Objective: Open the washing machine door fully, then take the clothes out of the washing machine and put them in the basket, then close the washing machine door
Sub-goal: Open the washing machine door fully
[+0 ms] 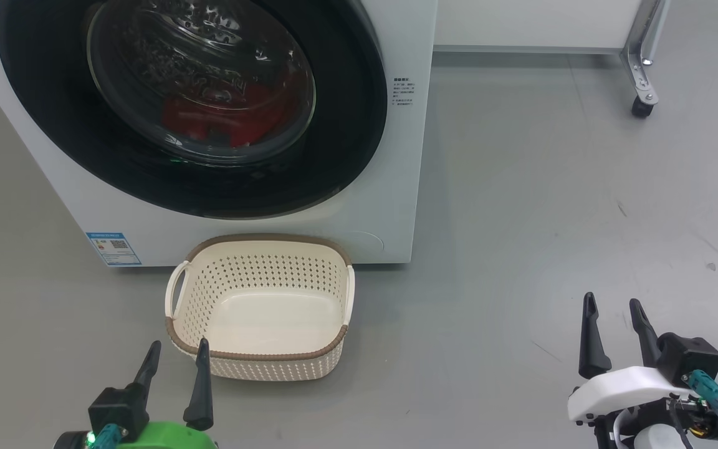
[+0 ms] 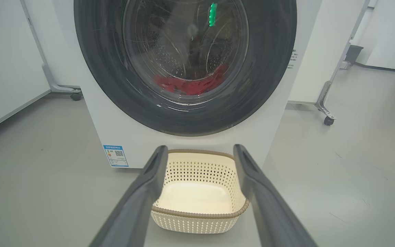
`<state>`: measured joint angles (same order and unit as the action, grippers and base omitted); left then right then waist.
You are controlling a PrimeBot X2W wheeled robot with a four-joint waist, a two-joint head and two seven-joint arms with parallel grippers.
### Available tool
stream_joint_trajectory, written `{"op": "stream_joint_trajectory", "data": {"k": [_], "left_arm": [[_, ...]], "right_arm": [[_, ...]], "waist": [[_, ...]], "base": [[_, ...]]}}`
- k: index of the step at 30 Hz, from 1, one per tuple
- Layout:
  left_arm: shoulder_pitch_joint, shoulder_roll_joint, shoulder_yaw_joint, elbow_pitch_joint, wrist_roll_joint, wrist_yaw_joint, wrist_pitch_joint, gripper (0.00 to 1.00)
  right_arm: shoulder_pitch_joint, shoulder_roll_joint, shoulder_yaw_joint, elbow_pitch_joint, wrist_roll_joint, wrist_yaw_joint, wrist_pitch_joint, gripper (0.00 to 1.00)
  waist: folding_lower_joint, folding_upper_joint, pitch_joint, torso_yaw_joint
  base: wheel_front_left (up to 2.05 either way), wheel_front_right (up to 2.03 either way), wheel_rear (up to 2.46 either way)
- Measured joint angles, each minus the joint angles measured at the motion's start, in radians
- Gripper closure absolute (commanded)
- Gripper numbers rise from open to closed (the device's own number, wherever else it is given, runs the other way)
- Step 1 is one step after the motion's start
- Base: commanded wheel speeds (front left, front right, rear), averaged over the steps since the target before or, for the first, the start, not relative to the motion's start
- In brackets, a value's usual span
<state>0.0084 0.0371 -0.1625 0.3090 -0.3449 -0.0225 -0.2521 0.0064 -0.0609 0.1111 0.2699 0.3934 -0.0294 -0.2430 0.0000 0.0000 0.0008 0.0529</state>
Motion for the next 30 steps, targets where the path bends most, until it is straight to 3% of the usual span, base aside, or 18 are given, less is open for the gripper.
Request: {"op": "stream_joint_trajectory", "data": {"k": [23, 24, 25, 26, 30], "left_arm": [[-0.005, 0.0, 0.0, 0.007, 0.0, 0.005, 0.0, 0.0], [-0.005, 0.0, 0.0, 0.007, 0.0, 0.005, 0.0, 0.0], [-0.005, 0.0, -0.001, 0.007, 0.0, 0.005, 0.0, 0.0], [-0.005, 0.0, -0.001, 0.007, 0.0, 0.005, 0.0, 0.0], [-0.006, 0.0, -0.001, 0.008, 0.0, 0.005, 0.0, 0.0]], "right_arm": [[-0.018, 0.0, 0.009, 0.022, -0.021, 0.0, 0.0, 0.0], [-0.018, 0.0, 0.009, 0.023, -0.021, 0.0, 0.0, 0.11], [-0.018, 0.0, 0.01, 0.023, -0.021, 0.0, 0.0, 0.57], [-0.018, 0.0, 0.011, 0.024, -0.021, 0.0, 0.0, 0.98], [-0.019, -0.001, 0.016, 0.024, -0.029, 0.0, 0.0, 1.0]], "waist": [[0.0, 0.0, -0.003, 0.005], [0.0, 0.0, -0.003, 0.005], [0.0, 0.0, -0.003, 0.005], [0.0, 0.0, -0.003, 0.005], [0.0, 0.0, -0.002, 0.007]], "base": [[0.0, 0.0, 0.0], [0.0, 0.0, 0.0], [0.0, 0.0, 0.0], [0.0, 0.0, 0.0], [0.0, 0.0, 0.0]]}}
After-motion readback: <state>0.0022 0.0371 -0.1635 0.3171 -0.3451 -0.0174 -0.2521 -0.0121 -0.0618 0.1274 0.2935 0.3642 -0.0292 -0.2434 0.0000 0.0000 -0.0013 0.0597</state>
